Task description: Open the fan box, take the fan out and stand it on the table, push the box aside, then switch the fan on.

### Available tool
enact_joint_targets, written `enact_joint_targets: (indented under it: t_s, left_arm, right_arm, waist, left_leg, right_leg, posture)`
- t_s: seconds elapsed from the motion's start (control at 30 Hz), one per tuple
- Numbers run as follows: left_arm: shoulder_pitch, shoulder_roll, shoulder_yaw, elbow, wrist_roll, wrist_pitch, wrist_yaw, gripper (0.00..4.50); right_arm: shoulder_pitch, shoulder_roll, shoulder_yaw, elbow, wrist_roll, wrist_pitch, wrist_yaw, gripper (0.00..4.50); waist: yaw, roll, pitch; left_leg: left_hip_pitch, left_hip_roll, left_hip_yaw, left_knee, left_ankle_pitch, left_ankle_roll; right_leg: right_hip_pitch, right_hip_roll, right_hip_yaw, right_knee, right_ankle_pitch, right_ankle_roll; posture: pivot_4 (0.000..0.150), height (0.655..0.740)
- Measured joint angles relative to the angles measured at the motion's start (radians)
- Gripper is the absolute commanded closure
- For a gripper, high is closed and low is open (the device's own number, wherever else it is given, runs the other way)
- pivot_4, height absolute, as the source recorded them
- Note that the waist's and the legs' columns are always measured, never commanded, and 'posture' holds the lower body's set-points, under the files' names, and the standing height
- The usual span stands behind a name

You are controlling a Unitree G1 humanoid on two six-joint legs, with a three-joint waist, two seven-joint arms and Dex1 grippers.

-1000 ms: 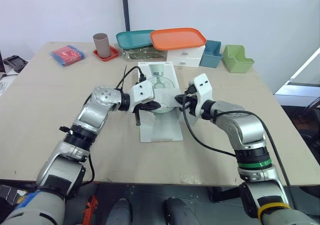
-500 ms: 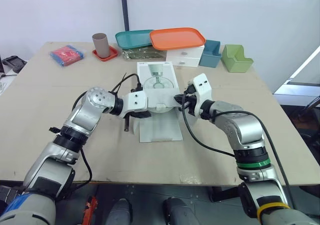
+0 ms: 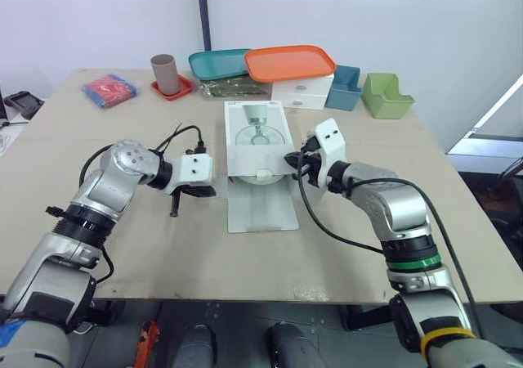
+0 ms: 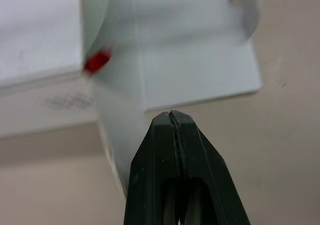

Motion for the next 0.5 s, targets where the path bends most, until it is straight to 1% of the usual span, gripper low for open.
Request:
enact_joint_targets:
  t_s: [0.07,0.2,0.3,0.33,0.4,0.5]
  left_arm:
    - [-0.009,-0.024,0.001,0.055,0.018,-0.028,0.047,4.50]
    - [-0.018,-0.117,0.009,0.154,0.029,-0.049,0.150,4.50]
    - [-0.035,-0.214,0.041,0.229,0.023,-0.053,0.230,4.50]
    - [-0.035,-0.225,0.044,0.237,0.023,-0.053,0.246,4.50]
    - [-0.035,-0.281,0.077,0.278,0.023,-0.056,0.327,4.50]
    - [-0.035,-0.329,0.109,0.312,0.011,-0.053,0.382,4.50]
  right_arm:
    - [-0.002,-0.002,0.000,0.001,-0.003,0.000,0.001,4.46]
    - [-0.009,-0.013,0.000,0.007,-0.005,0.001,0.006,4.46]
    - [-0.017,-0.037,-0.002,0.027,-0.011,-0.009,0.018,4.46]
    - [-0.017,-0.041,-0.002,0.028,-0.013,-0.009,0.019,4.46]
    - [-0.017,-0.052,-0.004,0.021,-0.021,0.003,0.018,4.46]
    - [-0.017,-0.054,-0.005,0.016,-0.022,0.015,0.021,4.46]
  waist:
    - [0.003,0.000,0.000]
    - [0.006,0.000,0.000]
    - [0.007,0.000,0.000]
    - [0.007,0.000,0.000]
    - [0.006,0.000,0.000]
    - [0.006,0.000,0.000]
  left_leg:
    - [0.000,-0.001,0.000,0.000,0.000,0.000]
    - [-0.002,-0.001,0.000,0.001,0.000,0.000]
    - [-0.002,-0.001,0.000,0.001,0.000,0.000]
    - [-0.002,-0.002,0.000,0.001,0.000,0.000]
    - [-0.002,-0.001,0.000,0.000,0.000,0.000]
    - [-0.002,-0.001,0.000,0.001,0.000,0.000]
  right_leg:
    - [0.000,-0.001,0.000,0.000,0.000,0.000]
    - [0.000,-0.001,0.000,0.000,0.000,0.001]
    - [0.000,-0.001,0.000,0.000,0.000,0.001]
    - [0.000,-0.001,0.000,0.000,0.000,0.001]
    - [0.000,-0.001,0.000,0.000,0.000,0.001]
    - [0.000,-0.001,0.000,0.000,0.000,0.001]
  posture:
    - [0.150,0.7400]
    - [0.150,0.7400]
    - [0.150,0.7400]
    - [0.150,0.7400]
    - [0.150,0.7400]
    - [0.150,0.7400]
